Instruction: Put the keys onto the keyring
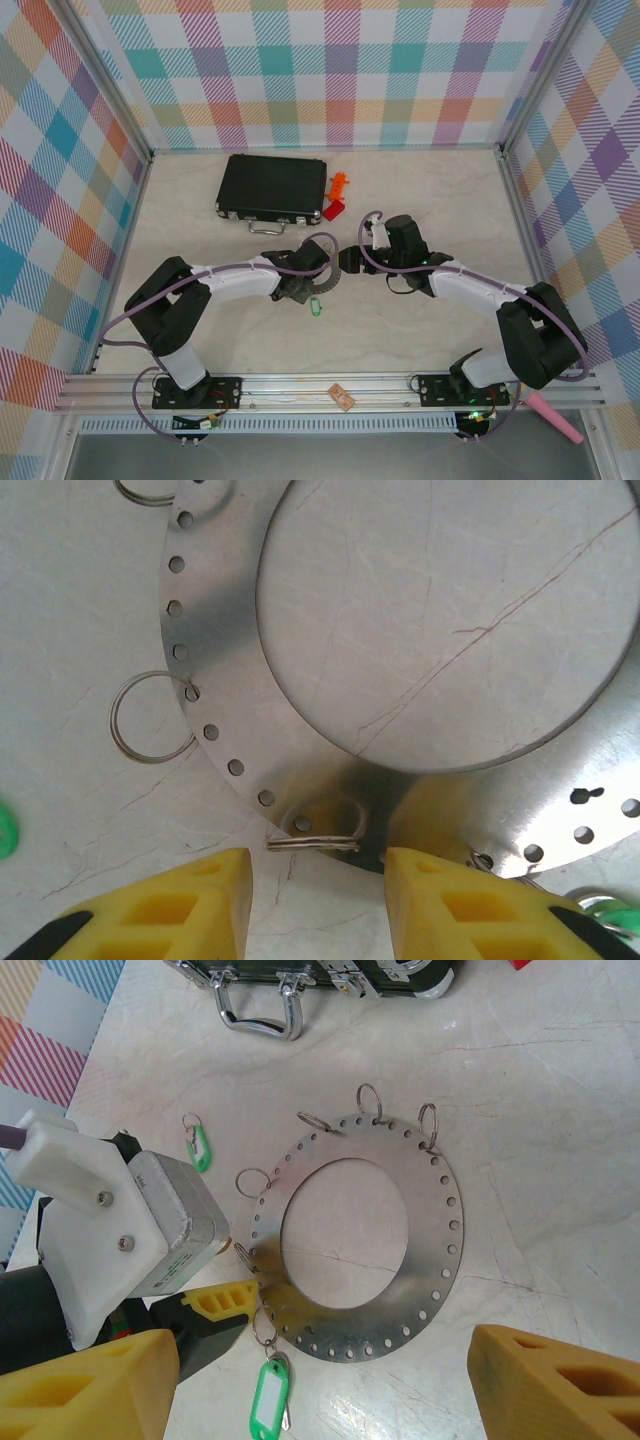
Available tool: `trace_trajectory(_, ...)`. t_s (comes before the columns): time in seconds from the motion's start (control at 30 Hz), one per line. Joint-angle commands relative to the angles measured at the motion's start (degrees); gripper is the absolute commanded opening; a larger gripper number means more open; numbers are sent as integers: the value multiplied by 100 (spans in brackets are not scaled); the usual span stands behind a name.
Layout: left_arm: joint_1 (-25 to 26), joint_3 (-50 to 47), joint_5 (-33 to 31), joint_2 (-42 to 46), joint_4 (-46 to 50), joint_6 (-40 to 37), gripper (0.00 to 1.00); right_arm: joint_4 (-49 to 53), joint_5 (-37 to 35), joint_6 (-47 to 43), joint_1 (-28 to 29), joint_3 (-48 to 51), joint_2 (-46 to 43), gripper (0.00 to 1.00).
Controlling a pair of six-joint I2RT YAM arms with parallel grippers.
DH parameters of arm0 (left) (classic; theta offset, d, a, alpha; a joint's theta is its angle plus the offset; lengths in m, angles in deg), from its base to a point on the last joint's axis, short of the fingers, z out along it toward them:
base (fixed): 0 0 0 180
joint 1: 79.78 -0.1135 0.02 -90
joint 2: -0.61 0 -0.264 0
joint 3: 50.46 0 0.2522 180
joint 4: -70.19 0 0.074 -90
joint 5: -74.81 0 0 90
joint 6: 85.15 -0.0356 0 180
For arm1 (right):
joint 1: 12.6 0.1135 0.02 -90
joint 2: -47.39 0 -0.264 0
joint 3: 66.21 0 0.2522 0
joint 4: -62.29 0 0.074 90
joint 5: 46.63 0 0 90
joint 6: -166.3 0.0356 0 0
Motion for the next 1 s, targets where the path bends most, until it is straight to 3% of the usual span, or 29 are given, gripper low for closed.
trace_trajectory(0.0,51,156,-134,-18,79,-73,40,37,11,-110,13,-151,-101,76)
trace_trajectory(0.47,-185,228,460,-186,-216,-292,45,57,11,-119,13,-150,-128,75)
trace_trajectory(0.83,-192,90,728,-40,-96,-250,29,82,2,-119,13,-152,-163,76)
trace_trajectory(0.97,-185,135,483,-29,46,-130,32,83,-7,-119,13,-155,-171,76)
